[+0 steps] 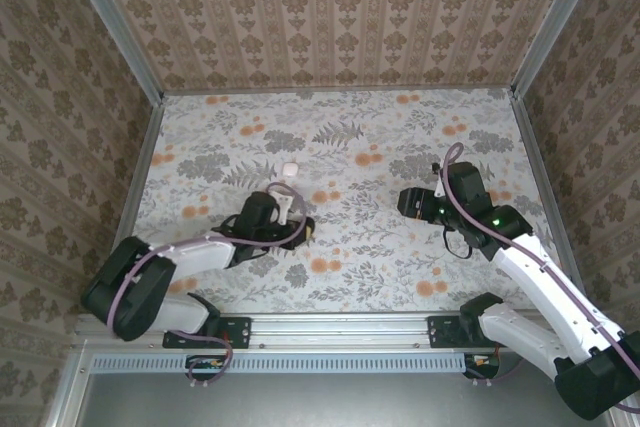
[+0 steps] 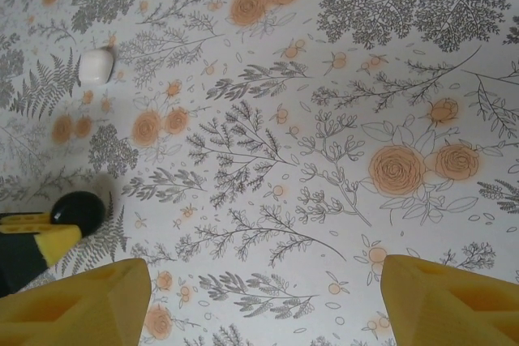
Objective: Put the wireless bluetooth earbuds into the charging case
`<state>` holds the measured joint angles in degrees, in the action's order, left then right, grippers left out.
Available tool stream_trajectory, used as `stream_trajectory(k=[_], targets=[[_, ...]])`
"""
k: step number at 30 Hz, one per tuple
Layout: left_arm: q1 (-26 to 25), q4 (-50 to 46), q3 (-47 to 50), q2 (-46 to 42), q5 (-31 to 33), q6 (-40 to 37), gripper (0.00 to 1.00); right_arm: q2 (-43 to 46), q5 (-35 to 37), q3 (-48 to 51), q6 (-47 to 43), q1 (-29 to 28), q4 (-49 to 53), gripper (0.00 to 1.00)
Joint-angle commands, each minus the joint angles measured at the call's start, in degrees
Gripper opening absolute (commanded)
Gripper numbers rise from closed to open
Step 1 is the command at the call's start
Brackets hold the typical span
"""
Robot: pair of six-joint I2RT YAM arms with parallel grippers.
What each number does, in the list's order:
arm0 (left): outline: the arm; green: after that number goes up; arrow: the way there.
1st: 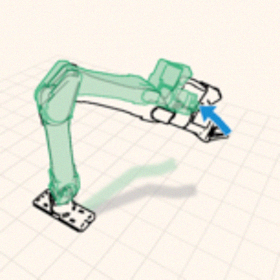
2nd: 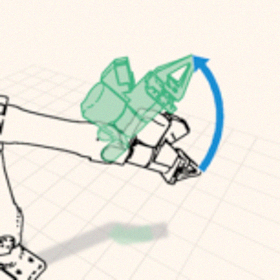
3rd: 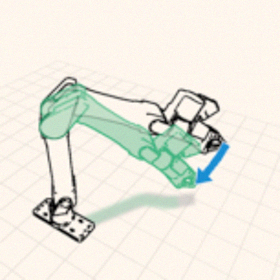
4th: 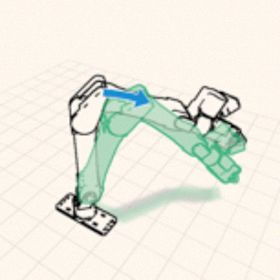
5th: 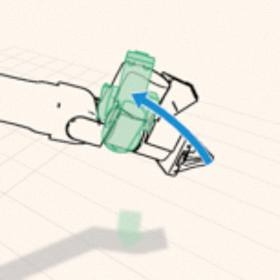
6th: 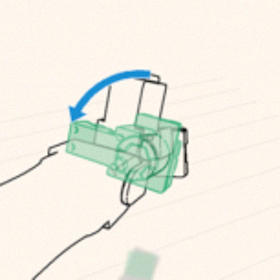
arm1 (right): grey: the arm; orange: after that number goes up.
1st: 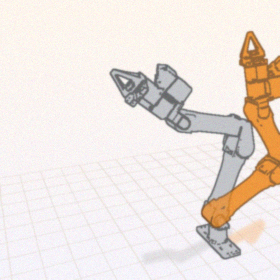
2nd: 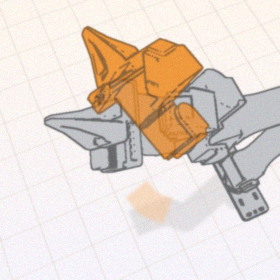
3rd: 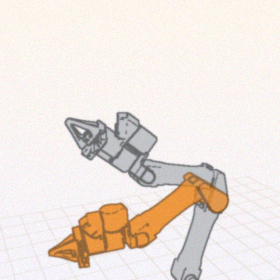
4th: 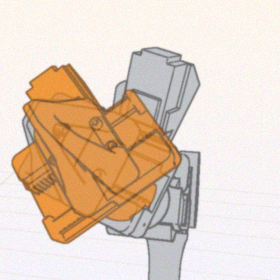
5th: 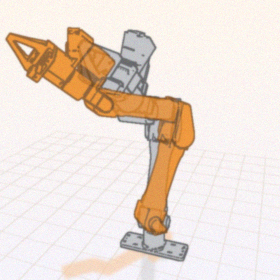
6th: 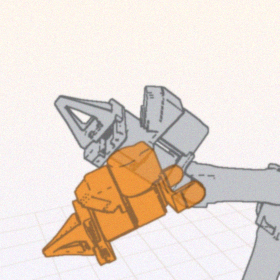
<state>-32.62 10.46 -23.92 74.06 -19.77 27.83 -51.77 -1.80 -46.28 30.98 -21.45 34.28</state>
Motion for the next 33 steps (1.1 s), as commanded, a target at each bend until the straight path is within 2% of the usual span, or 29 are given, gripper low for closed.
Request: stream_trajectory(k=[1,4,7,10,16,20,24,28,33], targets=[[3.6,-8.3,-0.2,-2.7,-2.1,-0.1,0.07,-0.2,1.7,0.7,-0.7,0.5,-1.9,0.76],[7.0,-12.3,0.5,-4.0,-3.0,-0.5,0.08,-0.1,3.2,1.0,-1.2,0.8,-1.0,0.77],[10.9,-12.3,2.1,-4.3,-6.0,0.6,0.11,0.7,4.7,1.7,-1.7,1.1,-0.7,0.79],[11.6,-12.0,2.4,-3.3,-8.3,0.7,0.14,1.5,6.0,2.6,-2.0,1.6,-1.2,0.81],[11.8,-12.3,1.5,-0.7,-11.3,0.3,0.28,1.7,10.4,3.5,-4.1,2.9,-2.3,0.87],[12.0,-16.2,-0.3,-2.8,-8.5,-1.5,0.46,1.7,15.7,4.5,-6.5,4.3,-4.1,0.94],[12.0,-21.6,-3.6,-5.2,-4.8,-6.2,0.56,1.2,18.0,7.1,-8.8,7.1,-9.5,1.0],[12.9,-26.4,-7.1,-7.1,-1.3,-10.6,0.65,-0.8,19.6,9.7,-10.0,10.6,-14.3,1.0],[17.1,-25.7,-10.6,-8.8,0.3,-13.5,0.73,-2.1,22.8,14.2,-16.0,13.8,-24.7,1.0]])
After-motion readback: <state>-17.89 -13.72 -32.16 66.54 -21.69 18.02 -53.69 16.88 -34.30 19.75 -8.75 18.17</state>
